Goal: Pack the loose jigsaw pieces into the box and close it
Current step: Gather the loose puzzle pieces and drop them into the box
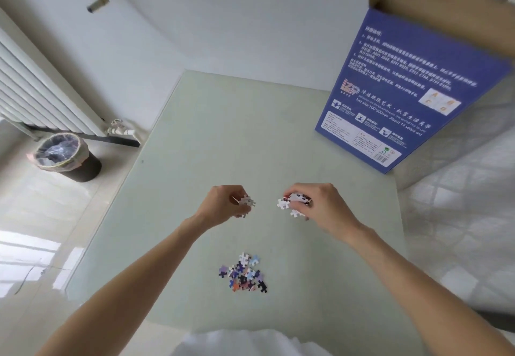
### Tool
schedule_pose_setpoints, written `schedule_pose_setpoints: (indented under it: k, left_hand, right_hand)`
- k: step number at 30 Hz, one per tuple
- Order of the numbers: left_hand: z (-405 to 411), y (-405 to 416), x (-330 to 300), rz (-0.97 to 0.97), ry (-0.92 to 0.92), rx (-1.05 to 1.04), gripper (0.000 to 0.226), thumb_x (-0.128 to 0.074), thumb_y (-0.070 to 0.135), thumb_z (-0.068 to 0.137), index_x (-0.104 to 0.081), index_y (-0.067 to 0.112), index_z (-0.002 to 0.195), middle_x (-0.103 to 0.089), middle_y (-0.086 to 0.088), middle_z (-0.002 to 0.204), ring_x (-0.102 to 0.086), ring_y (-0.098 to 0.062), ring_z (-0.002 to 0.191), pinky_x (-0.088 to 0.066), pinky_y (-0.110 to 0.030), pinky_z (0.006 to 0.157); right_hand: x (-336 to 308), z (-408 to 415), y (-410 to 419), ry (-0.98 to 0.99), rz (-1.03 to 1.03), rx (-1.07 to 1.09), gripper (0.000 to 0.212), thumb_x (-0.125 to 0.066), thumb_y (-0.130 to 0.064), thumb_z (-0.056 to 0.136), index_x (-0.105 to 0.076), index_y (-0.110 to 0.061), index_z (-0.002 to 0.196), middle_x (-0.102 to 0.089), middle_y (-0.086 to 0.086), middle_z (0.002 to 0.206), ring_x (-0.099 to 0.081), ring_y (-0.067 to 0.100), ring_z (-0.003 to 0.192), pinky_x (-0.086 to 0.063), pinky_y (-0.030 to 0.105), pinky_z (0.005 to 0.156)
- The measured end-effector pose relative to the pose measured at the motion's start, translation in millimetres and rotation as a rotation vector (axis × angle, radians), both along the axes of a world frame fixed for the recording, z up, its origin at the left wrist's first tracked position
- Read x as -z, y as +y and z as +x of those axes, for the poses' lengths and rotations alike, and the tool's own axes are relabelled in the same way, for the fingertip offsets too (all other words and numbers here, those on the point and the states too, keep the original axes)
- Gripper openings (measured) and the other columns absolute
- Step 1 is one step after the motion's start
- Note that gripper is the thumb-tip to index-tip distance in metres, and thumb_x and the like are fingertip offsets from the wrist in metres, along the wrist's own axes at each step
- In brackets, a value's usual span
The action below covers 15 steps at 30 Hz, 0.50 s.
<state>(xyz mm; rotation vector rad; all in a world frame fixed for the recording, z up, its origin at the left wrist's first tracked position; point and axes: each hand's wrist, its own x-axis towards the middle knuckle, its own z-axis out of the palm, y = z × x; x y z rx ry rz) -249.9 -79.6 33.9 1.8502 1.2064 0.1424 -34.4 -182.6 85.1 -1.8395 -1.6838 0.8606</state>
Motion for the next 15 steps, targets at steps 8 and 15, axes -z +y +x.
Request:
schedule_pose_setpoints:
  k: [8, 15]
  left_hand:
    - [130, 102, -112, 0.268, -0.321, 0.225, 0.008, -0.07, 0.012, 0.077, -0.067, 0.018, 0.08, -0.069, 0.003, 0.07, -0.066, -0.013, 0.063, -0.056, -0.032, 0.067]
    - [242, 158, -196, 0.512, -0.508, 0.374, 0.009, -0.073, 0.015, 0.077, -0.066, 0.017, 0.081, -0.068, 0.006, 0.072, -0.064, -0.007, 0.06, -0.052, -0.024, 0.065]
  right_hand:
    - [-135, 113, 66, -0.068, 0.505, 0.337, 0.017, -0.071, -0.012, 0.082, -0.07, -0.019, 0.097, -0.07, -0.001, 0.078, -0.064, 0.01, 0.051, -0.052, 0.021, 0.054]
    - [-177, 226, 116, -0.483, 0.673, 0.516, 0.016, -0.064, -0.014, 0.087, -0.068, -0.016, 0.103, -0.068, 0.0, 0.086, -0.062, 0.015, 0.063, -0.044, 0.02, 0.062]
